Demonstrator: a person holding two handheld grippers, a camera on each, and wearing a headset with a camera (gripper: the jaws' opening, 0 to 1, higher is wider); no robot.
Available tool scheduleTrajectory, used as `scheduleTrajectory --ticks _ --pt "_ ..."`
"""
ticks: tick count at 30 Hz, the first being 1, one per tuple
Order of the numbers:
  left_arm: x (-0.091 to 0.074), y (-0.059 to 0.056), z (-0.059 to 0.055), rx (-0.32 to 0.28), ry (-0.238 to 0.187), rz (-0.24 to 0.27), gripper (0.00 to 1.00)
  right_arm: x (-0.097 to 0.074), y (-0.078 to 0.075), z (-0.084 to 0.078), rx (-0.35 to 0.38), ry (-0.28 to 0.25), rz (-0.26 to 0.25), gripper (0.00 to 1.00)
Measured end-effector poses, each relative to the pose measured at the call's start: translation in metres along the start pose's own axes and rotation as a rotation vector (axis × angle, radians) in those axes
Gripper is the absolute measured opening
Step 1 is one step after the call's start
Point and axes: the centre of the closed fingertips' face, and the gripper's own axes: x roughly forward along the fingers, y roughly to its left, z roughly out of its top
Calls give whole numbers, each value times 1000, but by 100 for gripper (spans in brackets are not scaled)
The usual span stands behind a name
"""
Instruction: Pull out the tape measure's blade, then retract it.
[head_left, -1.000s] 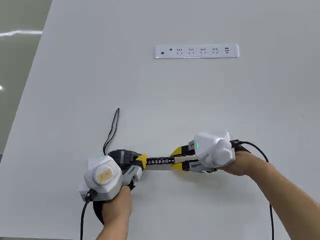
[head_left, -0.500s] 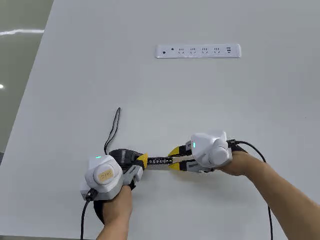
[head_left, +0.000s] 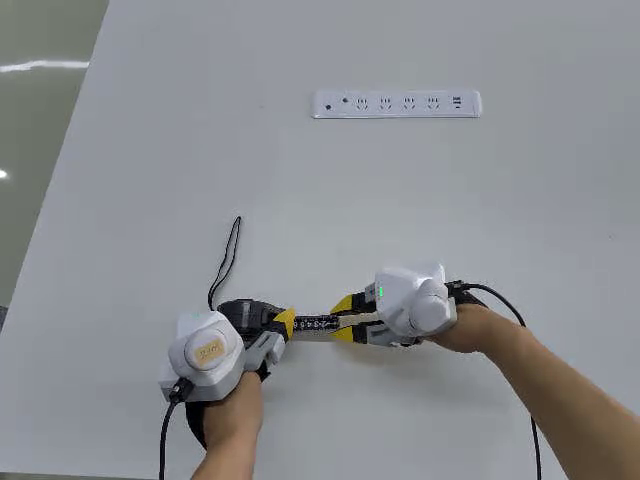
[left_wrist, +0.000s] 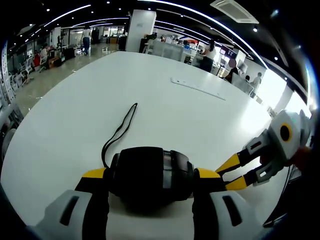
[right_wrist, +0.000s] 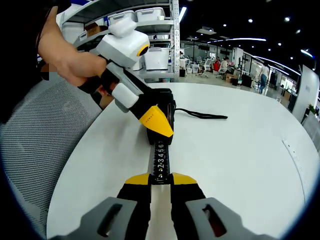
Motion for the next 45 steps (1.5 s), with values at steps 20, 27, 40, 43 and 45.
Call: scheduleTrajectory --ticks 20,27,40,43,45 --pt "0 1 0 -4 3 -8 66 11 0 7 4 -10 4 13" --pt "0 1 0 -5 2 -10 66 15 0 9 5 -12 5 13" --pt "0 2 0 -9 1 -12 66 21 -1 13 5 -16 3 13" --pt "0 1 0 -11 3 -13 66 23 -1 13 5 -18 4 13" --pt "0 2 0 -13 3 -14 66 23 -1 15 5 -19 3 13"
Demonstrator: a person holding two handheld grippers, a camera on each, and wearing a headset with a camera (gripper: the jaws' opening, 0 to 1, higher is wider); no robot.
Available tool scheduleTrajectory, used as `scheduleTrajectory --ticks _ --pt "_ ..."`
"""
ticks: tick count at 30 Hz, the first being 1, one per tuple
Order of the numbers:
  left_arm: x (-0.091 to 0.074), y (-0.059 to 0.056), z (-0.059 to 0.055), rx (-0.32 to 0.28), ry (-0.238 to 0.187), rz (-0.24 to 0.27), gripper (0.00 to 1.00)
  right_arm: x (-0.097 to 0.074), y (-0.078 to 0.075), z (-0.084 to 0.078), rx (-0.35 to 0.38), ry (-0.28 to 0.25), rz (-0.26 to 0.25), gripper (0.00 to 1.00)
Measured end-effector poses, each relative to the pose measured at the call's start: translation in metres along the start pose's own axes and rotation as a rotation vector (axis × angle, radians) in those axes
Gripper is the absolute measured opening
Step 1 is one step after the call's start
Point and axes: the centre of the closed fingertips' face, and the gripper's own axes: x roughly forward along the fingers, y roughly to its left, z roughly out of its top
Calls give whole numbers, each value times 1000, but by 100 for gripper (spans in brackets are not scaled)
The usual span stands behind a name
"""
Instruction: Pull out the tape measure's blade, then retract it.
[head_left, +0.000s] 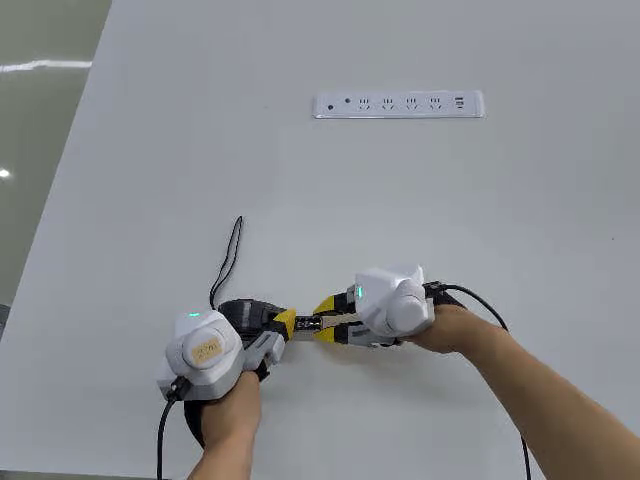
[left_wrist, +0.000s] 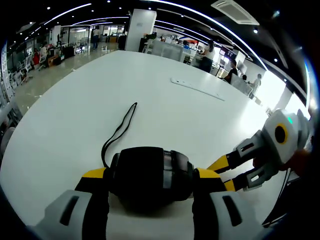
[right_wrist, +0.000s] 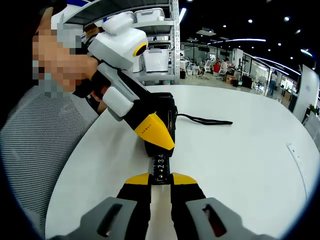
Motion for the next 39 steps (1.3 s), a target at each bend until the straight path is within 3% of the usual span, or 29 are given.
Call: scheduleTrajectory --ticks 39 --pt "0 1 0 -12 4 -19 66 26 0 14 7 -21 -12 13"
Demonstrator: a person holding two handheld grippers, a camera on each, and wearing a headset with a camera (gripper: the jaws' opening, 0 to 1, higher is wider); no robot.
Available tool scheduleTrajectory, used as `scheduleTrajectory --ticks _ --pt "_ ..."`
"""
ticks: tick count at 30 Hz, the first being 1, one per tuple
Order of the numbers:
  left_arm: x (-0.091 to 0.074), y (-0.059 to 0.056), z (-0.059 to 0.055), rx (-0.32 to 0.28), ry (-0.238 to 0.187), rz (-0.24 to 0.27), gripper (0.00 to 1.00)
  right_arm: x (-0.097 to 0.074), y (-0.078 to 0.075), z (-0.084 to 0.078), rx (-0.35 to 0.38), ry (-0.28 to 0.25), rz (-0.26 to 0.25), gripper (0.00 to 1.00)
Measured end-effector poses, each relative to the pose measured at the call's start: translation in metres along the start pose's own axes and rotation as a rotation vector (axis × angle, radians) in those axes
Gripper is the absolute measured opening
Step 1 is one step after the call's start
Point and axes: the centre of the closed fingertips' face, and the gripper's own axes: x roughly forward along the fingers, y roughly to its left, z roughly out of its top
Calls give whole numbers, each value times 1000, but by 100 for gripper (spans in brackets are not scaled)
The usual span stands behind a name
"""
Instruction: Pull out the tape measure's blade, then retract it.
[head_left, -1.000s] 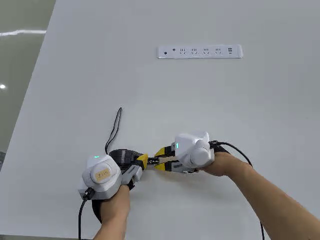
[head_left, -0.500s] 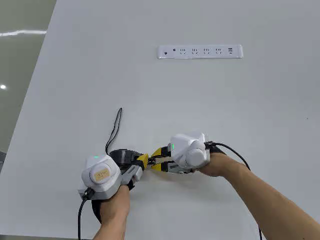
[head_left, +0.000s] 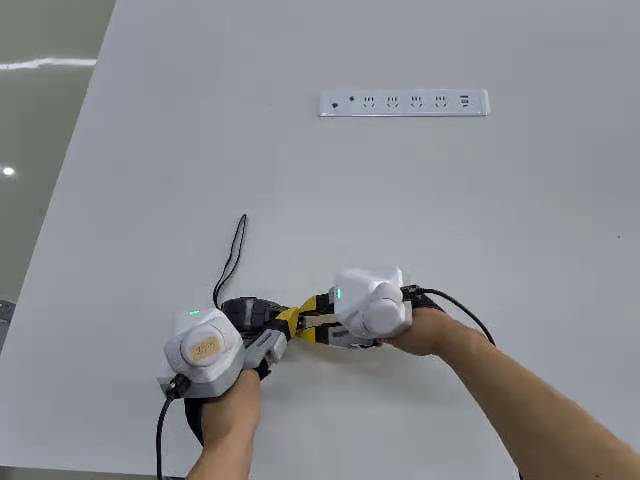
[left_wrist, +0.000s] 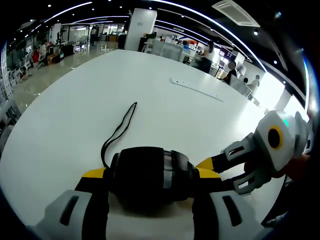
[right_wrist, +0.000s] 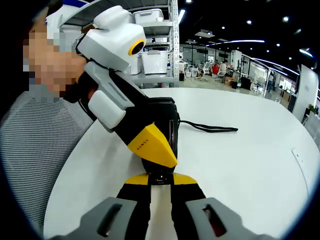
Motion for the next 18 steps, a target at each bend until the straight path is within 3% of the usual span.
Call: scheduleTrajectory --ticks 18 --pt "2 -3 -3 14 11 0 67 2 1 -5 23 -3 -11 14"
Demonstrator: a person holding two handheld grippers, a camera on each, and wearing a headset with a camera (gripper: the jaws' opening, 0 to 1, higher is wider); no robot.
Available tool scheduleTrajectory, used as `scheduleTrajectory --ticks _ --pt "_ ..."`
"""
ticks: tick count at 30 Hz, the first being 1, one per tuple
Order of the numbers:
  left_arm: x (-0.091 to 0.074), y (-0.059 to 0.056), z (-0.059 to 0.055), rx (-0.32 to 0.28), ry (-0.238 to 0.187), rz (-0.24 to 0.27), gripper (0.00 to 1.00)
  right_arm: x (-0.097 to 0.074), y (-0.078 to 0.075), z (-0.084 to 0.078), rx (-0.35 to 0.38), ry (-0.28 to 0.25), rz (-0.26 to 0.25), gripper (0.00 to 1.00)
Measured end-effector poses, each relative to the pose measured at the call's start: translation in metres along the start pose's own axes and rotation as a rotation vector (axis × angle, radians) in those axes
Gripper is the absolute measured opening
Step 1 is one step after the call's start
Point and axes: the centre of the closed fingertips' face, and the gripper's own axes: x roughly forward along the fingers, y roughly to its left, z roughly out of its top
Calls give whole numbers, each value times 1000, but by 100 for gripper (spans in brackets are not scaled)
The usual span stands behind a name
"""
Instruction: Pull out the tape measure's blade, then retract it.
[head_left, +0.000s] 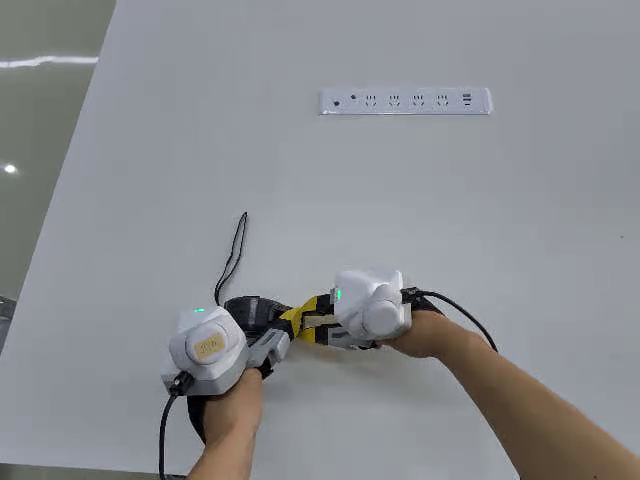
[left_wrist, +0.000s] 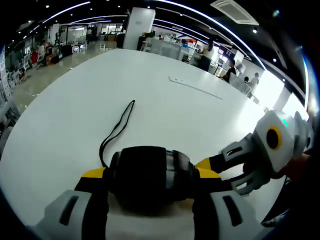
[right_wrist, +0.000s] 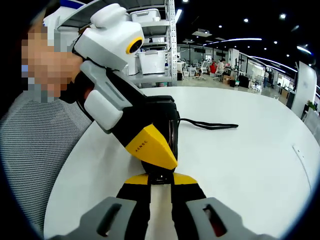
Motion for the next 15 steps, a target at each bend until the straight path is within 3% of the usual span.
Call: scheduleTrajectory --ticks 15 --pt "3 -1 -3 -20 11 18 68 3 -2 -4 -1 -3 -13 14"
